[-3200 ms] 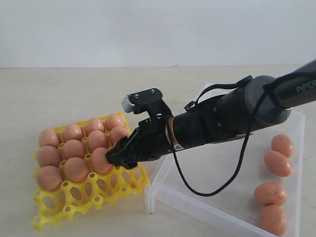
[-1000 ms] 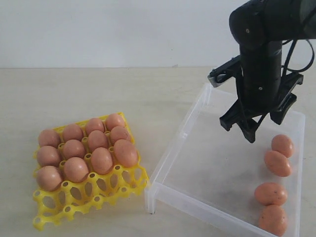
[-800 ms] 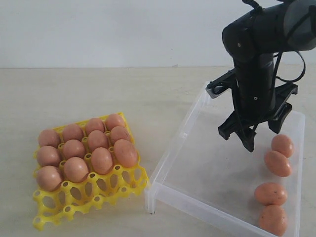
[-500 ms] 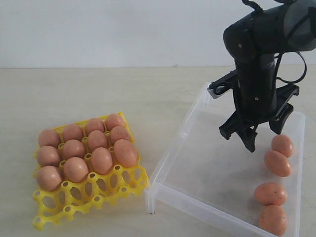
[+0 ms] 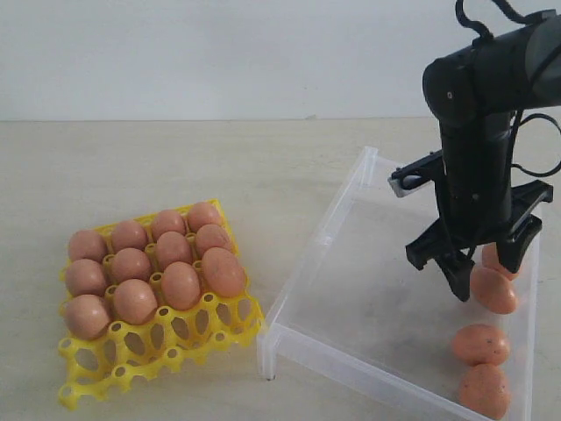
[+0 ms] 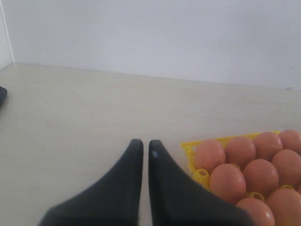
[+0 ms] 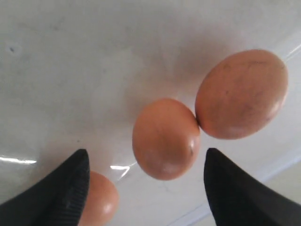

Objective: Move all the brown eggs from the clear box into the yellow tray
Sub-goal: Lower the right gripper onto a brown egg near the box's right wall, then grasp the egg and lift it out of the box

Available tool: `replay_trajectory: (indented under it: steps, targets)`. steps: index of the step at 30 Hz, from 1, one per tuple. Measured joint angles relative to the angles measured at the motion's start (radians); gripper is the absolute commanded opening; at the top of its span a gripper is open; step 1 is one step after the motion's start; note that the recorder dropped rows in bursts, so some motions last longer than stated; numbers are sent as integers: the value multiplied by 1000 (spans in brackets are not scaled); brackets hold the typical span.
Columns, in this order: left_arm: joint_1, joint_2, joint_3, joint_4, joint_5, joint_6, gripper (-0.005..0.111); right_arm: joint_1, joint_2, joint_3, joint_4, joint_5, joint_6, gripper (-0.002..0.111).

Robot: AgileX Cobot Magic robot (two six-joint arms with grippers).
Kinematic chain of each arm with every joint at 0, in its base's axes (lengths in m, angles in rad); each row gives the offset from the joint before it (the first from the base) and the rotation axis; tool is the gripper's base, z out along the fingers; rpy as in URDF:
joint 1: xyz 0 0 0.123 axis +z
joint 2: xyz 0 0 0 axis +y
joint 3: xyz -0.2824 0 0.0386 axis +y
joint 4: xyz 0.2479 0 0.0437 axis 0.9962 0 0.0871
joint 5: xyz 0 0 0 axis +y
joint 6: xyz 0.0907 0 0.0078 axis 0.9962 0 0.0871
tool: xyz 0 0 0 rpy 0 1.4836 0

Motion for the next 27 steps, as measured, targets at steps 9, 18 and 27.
replay_trajectory:
  steps: [9, 18, 27]
  targets:
    - [0, 0, 0, 0, 0, 0, 4, -2, 1, 35, -50, -18, -1, 61]
    - [0, 0, 0, 0, 0, 0, 4, -2, 1, 36, -54, -142, 16, 61]
    - [0, 0, 0, 0, 0, 0, 4, -5, 4, 36, -58, -143, 69, 61]
